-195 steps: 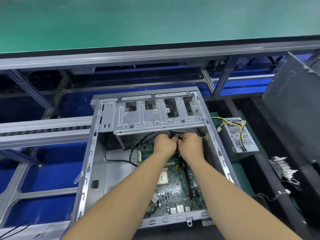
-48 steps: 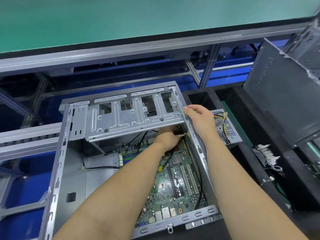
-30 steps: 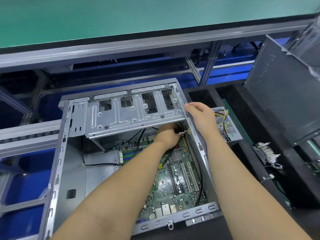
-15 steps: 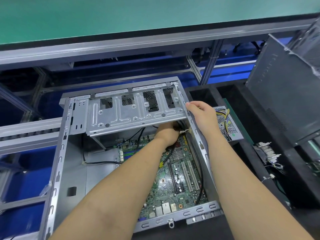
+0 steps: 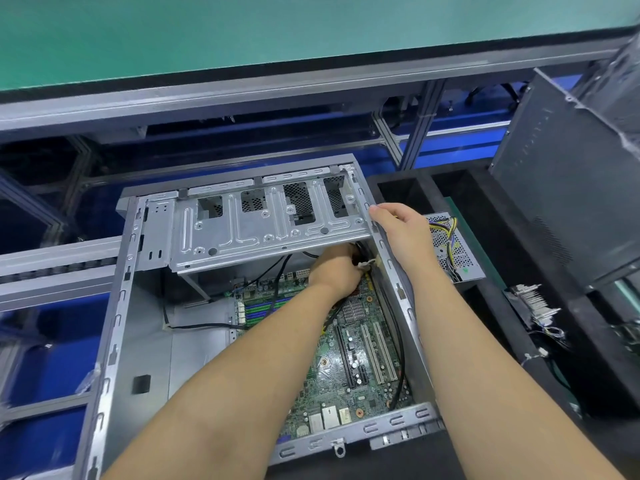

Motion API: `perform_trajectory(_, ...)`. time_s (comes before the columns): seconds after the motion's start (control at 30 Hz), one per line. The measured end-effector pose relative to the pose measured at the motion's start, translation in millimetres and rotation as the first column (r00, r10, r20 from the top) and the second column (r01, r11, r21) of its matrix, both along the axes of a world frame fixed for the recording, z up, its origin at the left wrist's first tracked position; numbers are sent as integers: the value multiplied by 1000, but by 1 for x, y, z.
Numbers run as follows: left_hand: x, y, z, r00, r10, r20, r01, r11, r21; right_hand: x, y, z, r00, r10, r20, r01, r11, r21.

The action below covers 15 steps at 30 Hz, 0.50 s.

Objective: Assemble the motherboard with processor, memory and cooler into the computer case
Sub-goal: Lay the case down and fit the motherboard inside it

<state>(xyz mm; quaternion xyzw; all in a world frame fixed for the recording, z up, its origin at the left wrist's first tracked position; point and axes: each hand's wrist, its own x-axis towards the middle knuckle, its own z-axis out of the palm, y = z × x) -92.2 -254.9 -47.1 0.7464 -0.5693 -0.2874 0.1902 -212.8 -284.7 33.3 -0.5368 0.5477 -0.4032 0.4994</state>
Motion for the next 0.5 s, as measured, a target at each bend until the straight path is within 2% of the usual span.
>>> perform_trajectory(0.1, 1, 2, 0, 1000, 26, -12, -26, 1000, -10, 0, 0, 0, 1000, 1, 2, -1, 1000, 1)
perform_trajectory(0.2, 3, 1, 3, 995, 42, -85, -40, 999, 20, -1, 0, -1, 1000, 1, 4, -1, 1000, 0)
perform_trajectory(0.3, 5, -2, 5, 997, 18, -81, -14, 998, 54, 0, 0, -1, 1000, -4, 7, 4, 1000, 2)
perform_trajectory(0.5, 6, -2, 6, 996, 64, -64, -60, 996, 69, -1, 0, -1, 1000, 5, 9, -5, 1000, 4)
